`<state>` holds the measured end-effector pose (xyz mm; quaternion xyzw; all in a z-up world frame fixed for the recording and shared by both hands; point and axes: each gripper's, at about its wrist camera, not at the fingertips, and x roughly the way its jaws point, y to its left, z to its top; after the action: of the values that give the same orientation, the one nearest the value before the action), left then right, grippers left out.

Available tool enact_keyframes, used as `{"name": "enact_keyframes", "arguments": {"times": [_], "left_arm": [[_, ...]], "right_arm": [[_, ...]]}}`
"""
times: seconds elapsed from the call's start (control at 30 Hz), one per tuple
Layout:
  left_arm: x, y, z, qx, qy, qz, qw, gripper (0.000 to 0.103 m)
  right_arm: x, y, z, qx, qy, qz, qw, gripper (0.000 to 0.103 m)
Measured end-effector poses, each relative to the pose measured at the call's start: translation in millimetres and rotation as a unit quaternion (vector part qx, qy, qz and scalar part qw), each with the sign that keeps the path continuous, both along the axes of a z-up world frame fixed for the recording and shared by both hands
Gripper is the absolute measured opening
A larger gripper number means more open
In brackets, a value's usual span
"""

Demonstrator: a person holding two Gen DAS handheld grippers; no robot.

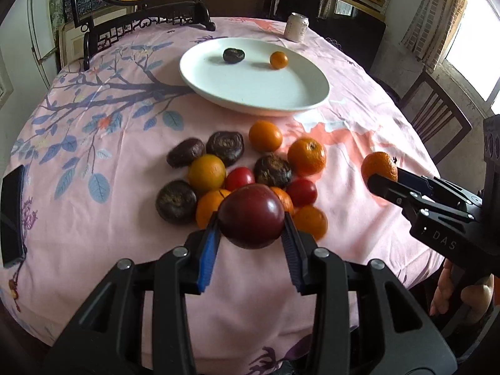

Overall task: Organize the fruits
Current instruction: 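Grasp the red plum with the left gripper while the right carries the mandarin to the plate, then release the plum and mandarin onto the white plate with both grippers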

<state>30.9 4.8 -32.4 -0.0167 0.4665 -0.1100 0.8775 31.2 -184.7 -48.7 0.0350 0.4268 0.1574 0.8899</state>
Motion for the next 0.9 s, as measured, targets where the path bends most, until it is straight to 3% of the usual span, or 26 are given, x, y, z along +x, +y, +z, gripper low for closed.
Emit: {"name": "enact_keyframes", "arguments": {"times": [0.1, 0.23, 0.33, 0.47, 0.73, 0.77, 0.8, 0.83, 0.9], "left_arm": [[39, 9, 24, 0.01, -0.015, 0.011, 0.9998, 0.039], [120, 12, 45, 0.015, -0.012, 0.027, 0.9994, 0.039], [191, 5, 40, 0.02, 0.007, 0.037, 0.9991, 0.04], [259, 1, 14, 0.029, 0.047, 0.056, 0.9969, 0.04], [303, -1, -9, 0.021, 0.07, 0.051, 0.996, 0.041], [306, -1, -8, 0.017, 0.069, 0.053, 0.9961, 0.048], [307, -1, -6, 0.012, 0.065, 0.053, 0.9964, 0.066], [306, 0, -1, 0.007, 0.057, 0.054, 0.9969, 0.072], [295, 3, 16, 0.0, 0.033, 0.055, 0.9979, 0.073]], "right_arm": [[28, 8, 17, -0.006, -0.011, 0.022, 1.0, 0.043], [96, 27, 36, -0.009, -0.016, 0.051, 0.999, 0.043], [159, 49, 33, -0.022, -0.007, 0.067, 0.997, 0.043], [220, 72, 5, -0.054, 0.031, 0.073, 0.995, 0.042], [265, 79, -19, -0.053, 0.051, 0.074, 0.995, 0.043], [267, 80, -20, -0.058, 0.051, 0.074, 0.994, 0.044], [267, 81, -19, -0.064, 0.046, 0.073, 0.994, 0.046], [265, 80, -16, -0.071, 0.036, 0.068, 0.995, 0.053], [254, 75, -4, -0.077, 0.02, 0.06, 0.995, 0.059]]}}
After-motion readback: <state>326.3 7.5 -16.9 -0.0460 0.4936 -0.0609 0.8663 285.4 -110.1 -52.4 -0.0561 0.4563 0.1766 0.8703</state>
